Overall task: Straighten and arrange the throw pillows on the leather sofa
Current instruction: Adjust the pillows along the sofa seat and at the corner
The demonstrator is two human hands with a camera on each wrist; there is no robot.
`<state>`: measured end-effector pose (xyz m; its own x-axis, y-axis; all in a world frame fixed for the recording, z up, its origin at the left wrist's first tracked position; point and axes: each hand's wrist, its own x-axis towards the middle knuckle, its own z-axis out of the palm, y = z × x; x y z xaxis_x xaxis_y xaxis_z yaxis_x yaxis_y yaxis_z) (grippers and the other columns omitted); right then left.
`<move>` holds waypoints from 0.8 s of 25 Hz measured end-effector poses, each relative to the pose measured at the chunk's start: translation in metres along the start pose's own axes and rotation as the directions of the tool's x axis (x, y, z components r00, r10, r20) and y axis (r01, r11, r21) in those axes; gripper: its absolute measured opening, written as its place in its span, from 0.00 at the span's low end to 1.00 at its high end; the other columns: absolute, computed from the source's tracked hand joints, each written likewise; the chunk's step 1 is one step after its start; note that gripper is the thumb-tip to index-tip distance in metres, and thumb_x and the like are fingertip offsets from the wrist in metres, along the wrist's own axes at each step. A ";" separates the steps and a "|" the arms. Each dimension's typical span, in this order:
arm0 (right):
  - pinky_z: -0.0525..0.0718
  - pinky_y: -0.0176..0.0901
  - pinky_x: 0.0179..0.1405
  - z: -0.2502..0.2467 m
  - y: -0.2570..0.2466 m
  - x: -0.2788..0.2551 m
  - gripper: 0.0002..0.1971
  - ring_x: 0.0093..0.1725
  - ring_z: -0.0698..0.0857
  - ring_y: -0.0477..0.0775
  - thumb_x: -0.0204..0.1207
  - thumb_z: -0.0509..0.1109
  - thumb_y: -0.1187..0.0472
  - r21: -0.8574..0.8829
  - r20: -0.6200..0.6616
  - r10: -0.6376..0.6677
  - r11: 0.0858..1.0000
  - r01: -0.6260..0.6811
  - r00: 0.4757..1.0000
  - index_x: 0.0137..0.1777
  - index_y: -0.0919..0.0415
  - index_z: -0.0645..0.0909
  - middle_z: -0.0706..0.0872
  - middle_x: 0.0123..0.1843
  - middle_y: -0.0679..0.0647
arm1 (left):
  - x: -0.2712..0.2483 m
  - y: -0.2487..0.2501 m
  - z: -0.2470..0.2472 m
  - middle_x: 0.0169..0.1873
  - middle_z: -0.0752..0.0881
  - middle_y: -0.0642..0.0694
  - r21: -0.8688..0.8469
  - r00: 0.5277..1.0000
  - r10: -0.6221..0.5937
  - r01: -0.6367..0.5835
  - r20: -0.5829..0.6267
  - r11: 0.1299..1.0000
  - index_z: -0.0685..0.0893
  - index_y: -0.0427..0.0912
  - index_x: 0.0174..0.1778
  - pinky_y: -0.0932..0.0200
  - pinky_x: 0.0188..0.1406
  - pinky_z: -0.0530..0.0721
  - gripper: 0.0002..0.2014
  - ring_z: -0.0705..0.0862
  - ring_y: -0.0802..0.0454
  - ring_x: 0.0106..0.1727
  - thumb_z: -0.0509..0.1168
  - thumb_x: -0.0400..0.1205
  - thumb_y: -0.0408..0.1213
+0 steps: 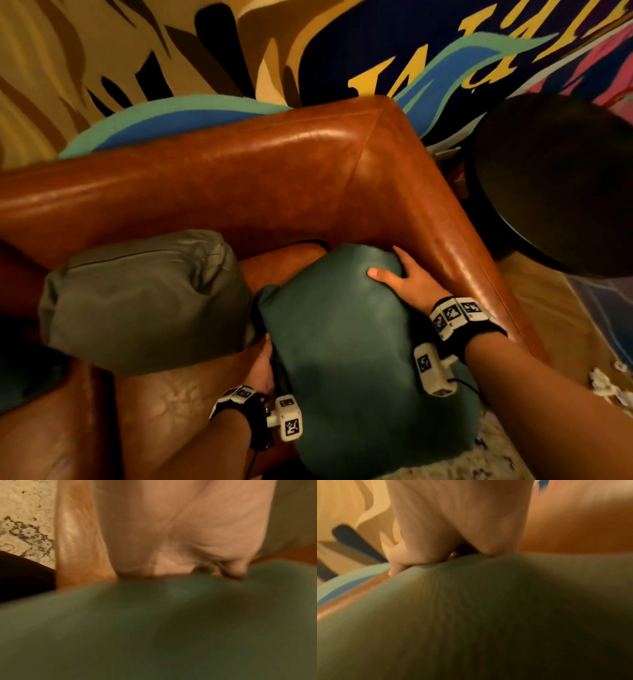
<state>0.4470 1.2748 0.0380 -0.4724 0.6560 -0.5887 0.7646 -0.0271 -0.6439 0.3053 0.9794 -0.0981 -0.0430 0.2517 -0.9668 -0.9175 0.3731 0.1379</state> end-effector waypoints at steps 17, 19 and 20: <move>0.63 0.48 0.80 0.050 -0.054 -0.025 0.40 0.82 0.68 0.61 0.80 0.61 0.36 -0.062 -0.065 -0.015 0.998 0.011 0.998 0.84 0.62 0.61 0.68 0.83 0.64 | -0.144 0.064 0.115 0.63 0.86 0.38 0.104 0.830 0.404 -0.474 0.385 0.874 0.74 0.47 0.68 0.44 0.53 0.88 0.14 0.89 0.42 0.55 0.61 0.87 0.33; 0.64 0.53 0.82 0.053 -0.051 -0.033 0.47 0.82 0.66 0.65 0.74 0.66 0.32 -0.164 -0.077 -0.088 0.984 0.074 0.993 0.85 0.59 0.56 0.63 0.84 0.66 | -0.137 0.063 0.131 0.51 0.89 0.35 0.169 0.854 0.378 -0.458 0.357 0.873 0.76 0.44 0.65 0.51 0.46 0.89 0.10 0.92 0.45 0.44 0.58 0.88 0.35; 0.64 0.57 0.82 0.057 -0.043 -0.037 0.53 0.83 0.63 0.68 0.69 0.68 0.29 -0.247 -0.025 -0.083 0.966 0.075 0.996 0.86 0.56 0.50 0.58 0.86 0.66 | -0.134 0.064 0.134 0.41 0.89 0.35 0.209 0.858 0.417 -0.486 0.301 0.849 0.77 0.42 0.62 0.55 0.36 0.88 0.09 0.92 0.49 0.34 0.57 0.89 0.37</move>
<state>0.4063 1.2084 0.0600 -0.5234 0.6747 -0.5204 0.8116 0.2088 -0.5456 0.3057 1.0896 0.0689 -0.3002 0.6399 -0.7074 -0.6750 0.3814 0.6315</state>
